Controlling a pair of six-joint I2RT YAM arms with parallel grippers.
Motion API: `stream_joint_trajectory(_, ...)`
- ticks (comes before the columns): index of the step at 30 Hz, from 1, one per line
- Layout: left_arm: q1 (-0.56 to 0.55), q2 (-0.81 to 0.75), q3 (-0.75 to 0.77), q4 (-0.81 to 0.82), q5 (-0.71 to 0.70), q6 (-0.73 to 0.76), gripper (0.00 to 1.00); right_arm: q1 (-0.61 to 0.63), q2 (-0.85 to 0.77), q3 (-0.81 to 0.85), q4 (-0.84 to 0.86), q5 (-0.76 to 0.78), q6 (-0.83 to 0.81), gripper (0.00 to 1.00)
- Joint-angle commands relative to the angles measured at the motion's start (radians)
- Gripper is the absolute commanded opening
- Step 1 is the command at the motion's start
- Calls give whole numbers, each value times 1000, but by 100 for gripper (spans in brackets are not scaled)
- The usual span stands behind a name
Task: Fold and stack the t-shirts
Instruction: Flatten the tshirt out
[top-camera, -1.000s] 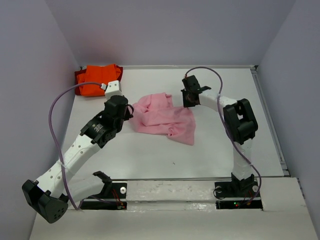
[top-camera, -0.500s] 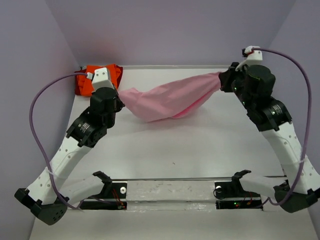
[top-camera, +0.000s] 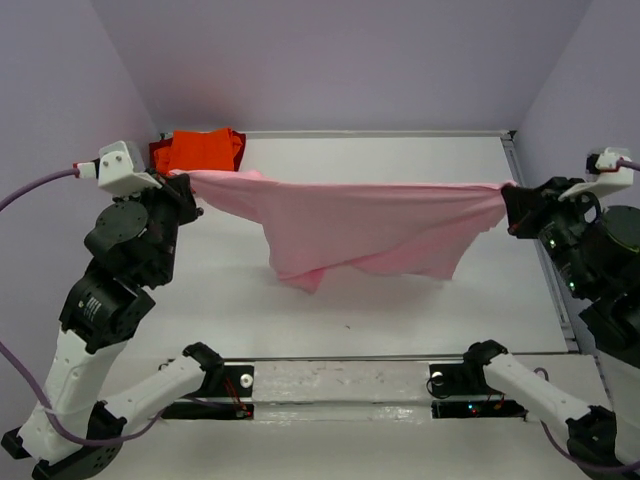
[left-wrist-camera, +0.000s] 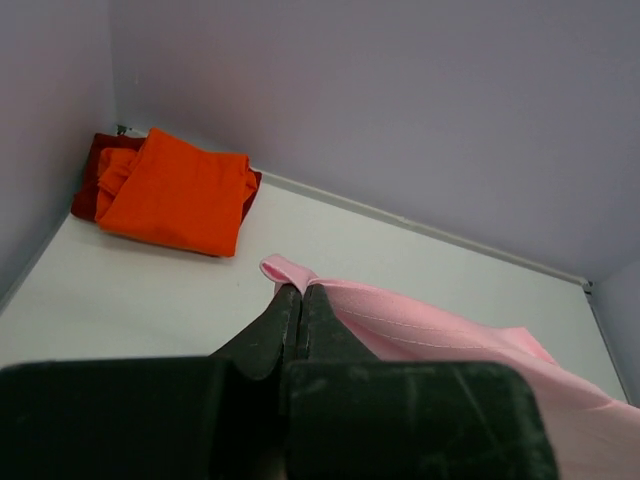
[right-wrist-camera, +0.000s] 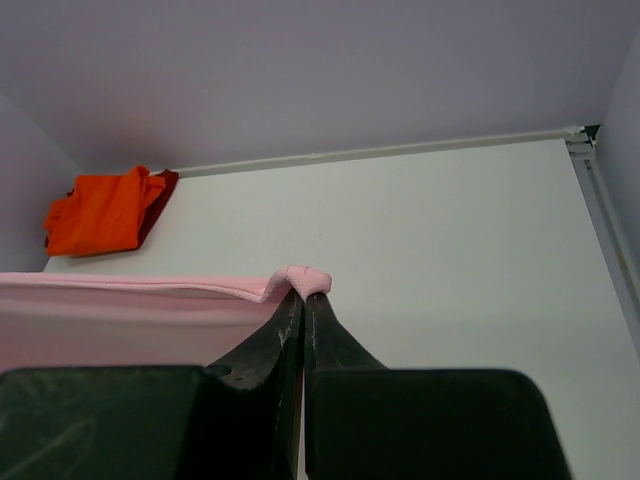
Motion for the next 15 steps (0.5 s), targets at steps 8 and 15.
stream_joint_trajectory(8, 4, 151, 185, 171, 17, 94, 0, -1, 182, 181, 137, -31, -7, 0)
stream_joint_trajectory(15, 57, 434, 277, 320, 38, 171, 0, -12, 521, 304, 272, 16, -39, 0)
